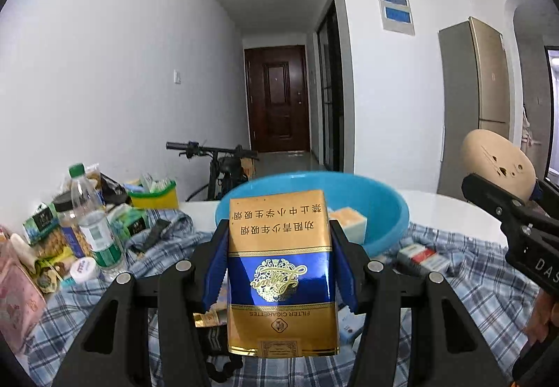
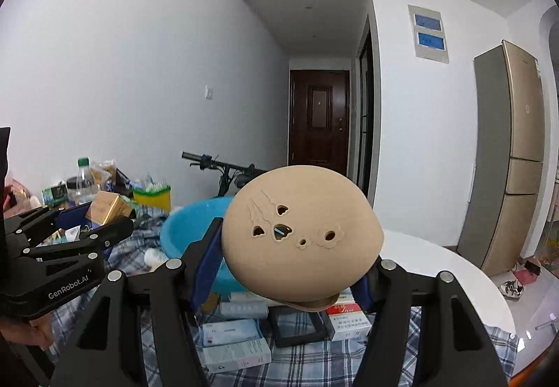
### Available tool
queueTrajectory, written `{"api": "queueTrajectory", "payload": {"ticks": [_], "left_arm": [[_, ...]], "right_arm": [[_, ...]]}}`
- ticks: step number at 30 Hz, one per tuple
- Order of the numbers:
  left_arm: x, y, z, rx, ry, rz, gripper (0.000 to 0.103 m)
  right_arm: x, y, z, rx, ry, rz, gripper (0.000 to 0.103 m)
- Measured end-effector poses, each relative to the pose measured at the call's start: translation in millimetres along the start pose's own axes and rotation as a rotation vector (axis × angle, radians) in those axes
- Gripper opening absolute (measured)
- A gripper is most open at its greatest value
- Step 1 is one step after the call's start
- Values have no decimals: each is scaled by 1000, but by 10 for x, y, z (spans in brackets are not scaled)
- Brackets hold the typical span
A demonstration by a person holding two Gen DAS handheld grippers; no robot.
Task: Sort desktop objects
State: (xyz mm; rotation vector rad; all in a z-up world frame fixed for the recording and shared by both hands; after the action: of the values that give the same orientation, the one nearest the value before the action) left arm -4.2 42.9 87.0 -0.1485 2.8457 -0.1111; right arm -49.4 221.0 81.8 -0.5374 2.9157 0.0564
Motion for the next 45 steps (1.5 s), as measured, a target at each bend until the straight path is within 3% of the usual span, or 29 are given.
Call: {"api": "queueTrajectory", "payload": {"ticks": [7, 15, 16, 17, 25, 29, 35, 36, 38, 45], "left_arm": [[-383, -13, -244, 3, 68, -31, 56], [-546, -28, -267, -12, 76, -20, 56], [-557, -24, -265, -12, 76, -20, 56], [-556, -21, -262, -12, 75, -19, 56], [-513, -23, -235, -11, 62, -21, 56], [-427, -41, -188, -19, 34, -18, 56], [-240, -65, -60, -19, -20, -28, 56], [-198, -75, -32, -22, -31, -29, 56], [-141, -74, 13, -24, -46, -30, 56], [9, 5, 194, -15, -108, -6, 56]], "right_arm": [[-155, -121, -152, -6, 5, 9, 61], [-365, -123, -181, 4, 22, 33, 60], [-368, -115, -181, 9, 21, 35, 57], [-370, -106, -179, 11, 19, 36, 47], [-278, -85, -144, -13, -11, 43, 39], [-48, -60, 20, -1, -92, 25, 39], [323, 193, 527, 157, -290, -57, 38], [349, 214, 579, 165, -314, -61, 40], [381, 264, 703, 175, -355, -51, 55], [488, 456, 997, 225, -449, -12, 56]]}}
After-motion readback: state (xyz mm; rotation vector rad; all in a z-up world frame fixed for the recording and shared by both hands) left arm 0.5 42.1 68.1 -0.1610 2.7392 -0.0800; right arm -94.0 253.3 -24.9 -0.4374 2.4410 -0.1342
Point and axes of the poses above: each gripper's, at about its wrist camera, not at the fingertips, and x roughly the way its jaws point, y to its right, z to its underside, the point moved 1 cm from there along x, roughly the way its jaws point, and after that the axes turned 7 degrees about -z, right-handed, at the moved point
